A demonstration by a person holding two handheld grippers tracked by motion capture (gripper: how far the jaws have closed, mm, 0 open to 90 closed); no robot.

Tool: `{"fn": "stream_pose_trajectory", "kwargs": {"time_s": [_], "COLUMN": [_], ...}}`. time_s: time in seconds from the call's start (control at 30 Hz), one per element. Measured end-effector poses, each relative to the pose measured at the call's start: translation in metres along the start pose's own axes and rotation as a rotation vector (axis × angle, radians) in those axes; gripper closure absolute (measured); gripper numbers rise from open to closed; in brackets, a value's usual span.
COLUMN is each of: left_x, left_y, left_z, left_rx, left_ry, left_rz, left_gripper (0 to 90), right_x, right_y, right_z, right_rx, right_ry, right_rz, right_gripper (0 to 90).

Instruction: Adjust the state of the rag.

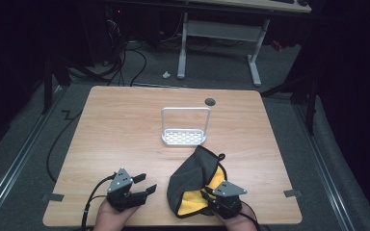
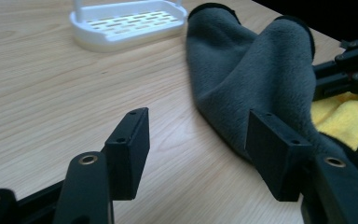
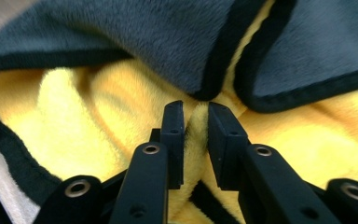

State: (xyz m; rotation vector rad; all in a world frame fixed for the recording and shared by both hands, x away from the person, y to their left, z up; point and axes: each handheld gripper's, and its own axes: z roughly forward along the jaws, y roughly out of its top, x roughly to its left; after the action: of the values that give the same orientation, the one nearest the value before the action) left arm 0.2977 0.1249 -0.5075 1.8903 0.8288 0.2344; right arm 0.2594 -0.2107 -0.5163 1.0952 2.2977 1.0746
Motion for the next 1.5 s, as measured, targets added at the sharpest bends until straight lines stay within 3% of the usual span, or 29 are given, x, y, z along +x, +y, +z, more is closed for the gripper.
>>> {"fn": "stream_pose_trajectory", "kwargs": {"time_s": [0.07, 0.2, 0.33, 0.37, 0.4, 0.57, 0.6, 0.67, 0.7, 0.73, 0.8, 0.83, 1.07, 1.2, 1.23, 1.27, 1.37, 1.4, 1.43, 1.5], "left_x": [-0.006, -0.019, -0.037, -0.046, -0.046, -0.060, -0.063, -0.065, -0.066, -0.067, -0.066, -0.064, -0.038, -0.025, -0.019, -0.019, -0.008, -0.008, -0.002, 0.002], "left_y": [0.007, 0.025, 0.048, 0.057, 0.057, 0.066, 0.065, 0.064, 0.063, 0.062, 0.061, 0.061, 0.061, 0.050, 0.041, 0.041, 0.017, 0.017, 0.005, -0.001], "left_z": [0.007, 0.024, 0.048, 0.062, 0.062, 0.099, 0.108, 0.109, 0.108, 0.106, 0.099, 0.093, 0.045, 0.022, 0.012, 0.012, -0.002, -0.002, -0.008, -0.011], "left_rx": [0.010, 0.008, 0.016, 0.030, 0.030, 0.117, 0.157, 0.170, 0.169, 0.164, 0.142, 0.124, 0.017, -0.009, -0.016, -0.016, 0.008, 0.008, 0.028, 0.042], "left_ry": [-0.003, -0.043, -0.098, -0.115, -0.115, -0.125, -0.139, -0.139, -0.137, -0.129, -0.121, -0.110, -0.044, -0.008, 0.014, 0.014, 0.040, 0.040, 0.045, 0.046], "left_rz": [0.029, 0.041, 0.061, 0.076, 0.076, 0.112, 0.118, 0.132, 0.152, 0.162, 0.167, 0.170, 0.133, 0.115, 0.110, 0.110, 0.073, 0.073, 0.047, 0.036], "left_gripper": [40.7, 40.9, 41.0, 40.8, 40.6, 41.6, 43.7, 59.9, 69.6, 69.6, 81.8, 83.7, 84.2, 84.1, 83.7, 83.5, 81.7, 80.9, 79.8, 77.8], "right_x": [-0.003, -0.020, -0.030, -0.035, -0.035, -0.045, -0.044, -0.044, -0.043, -0.043, -0.042, -0.041, -0.038, -0.037, -0.036, -0.036, -0.035, -0.035, -0.035, -0.035], "right_y": [0.000, -0.004, -0.007, -0.009, -0.009, -0.014, -0.014, -0.014, -0.014, -0.014, -0.014, -0.014, -0.013, -0.013, -0.013, -0.014, -0.014, -0.014, -0.015, -0.016], "right_z": [-0.003, -0.020, -0.025, -0.027, -0.027, -0.028, -0.028, -0.027, -0.027, -0.027, -0.026, -0.025, -0.022, -0.020, -0.019, -0.018, -0.015, -0.015, -0.012, -0.011], "right_rx": [-0.012, -0.061, -0.065, -0.060, -0.060, -0.066, -0.065, -0.059, -0.058, -0.058, -0.052, -0.045, -0.033, -0.027, -0.020, -0.014, 0.000, 0.000, 0.014, 0.021], "right_ry": [-0.009, -0.058, -0.088, -0.108, -0.108, -0.104, -0.104, -0.103, -0.101, -0.101, -0.099, -0.099, -0.091, -0.091, -0.090, -0.091, -0.091, -0.091, -0.091, -0.090], "right_rz": [0.009, 0.061, 0.095, 0.108, 0.108, 0.165, 0.167, 0.156, 0.149, 0.149, 0.141, 0.141, 0.127, 0.124, 0.120, 0.122, 0.110, 0.110, 0.110, 0.110], "right_gripper": [76.9, 77.1, 76.9, 76.5, 76.5, 75.5, 75.4, 75.1, 75.1, 75.1, 75.1, 75.1, 75.1, 75.1, 75.2, 75.2, 75.2, 75.2, 75.3, 75.3]}}
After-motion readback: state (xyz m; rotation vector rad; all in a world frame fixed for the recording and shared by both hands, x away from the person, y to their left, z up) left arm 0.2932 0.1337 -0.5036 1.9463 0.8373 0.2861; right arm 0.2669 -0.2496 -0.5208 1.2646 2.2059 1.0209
